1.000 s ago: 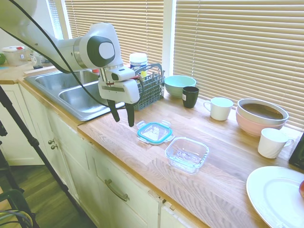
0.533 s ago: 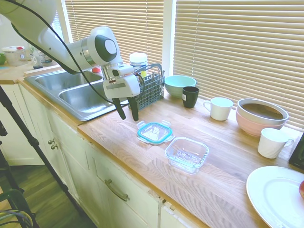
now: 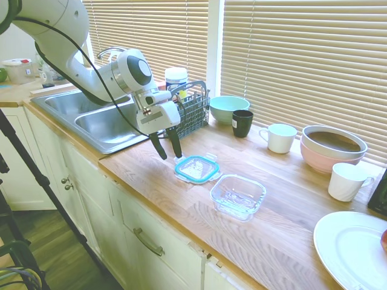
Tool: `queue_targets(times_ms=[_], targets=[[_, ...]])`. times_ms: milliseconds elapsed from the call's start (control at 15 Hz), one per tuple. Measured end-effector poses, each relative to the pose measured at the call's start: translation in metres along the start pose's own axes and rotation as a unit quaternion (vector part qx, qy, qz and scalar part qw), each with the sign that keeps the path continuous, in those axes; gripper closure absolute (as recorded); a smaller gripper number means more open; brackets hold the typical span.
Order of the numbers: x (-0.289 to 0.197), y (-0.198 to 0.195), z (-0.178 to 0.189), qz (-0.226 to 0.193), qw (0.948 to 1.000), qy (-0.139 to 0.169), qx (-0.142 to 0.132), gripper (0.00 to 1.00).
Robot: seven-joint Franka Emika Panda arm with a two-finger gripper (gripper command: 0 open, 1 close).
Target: Cover the lid of the food container
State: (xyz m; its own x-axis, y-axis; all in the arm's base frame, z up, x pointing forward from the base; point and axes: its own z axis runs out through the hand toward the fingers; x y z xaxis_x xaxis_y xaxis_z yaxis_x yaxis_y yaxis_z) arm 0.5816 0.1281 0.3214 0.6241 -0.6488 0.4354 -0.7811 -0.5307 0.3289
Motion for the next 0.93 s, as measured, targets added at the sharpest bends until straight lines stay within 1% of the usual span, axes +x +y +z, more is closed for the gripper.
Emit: queue_targets(times_ms=[333, 733, 933], targets=[[-0.001, -0.013, 0.01, -0.004, 0.9996, 0.021, -0.02, 0.0], [0.009, -0.026, 0.013, -0.002, 0.999, 0.036, -0.028, 0.0], [0.014, -0.032, 0.013, 0.002, 0.9989, 0.038, -0.028, 0.0]])
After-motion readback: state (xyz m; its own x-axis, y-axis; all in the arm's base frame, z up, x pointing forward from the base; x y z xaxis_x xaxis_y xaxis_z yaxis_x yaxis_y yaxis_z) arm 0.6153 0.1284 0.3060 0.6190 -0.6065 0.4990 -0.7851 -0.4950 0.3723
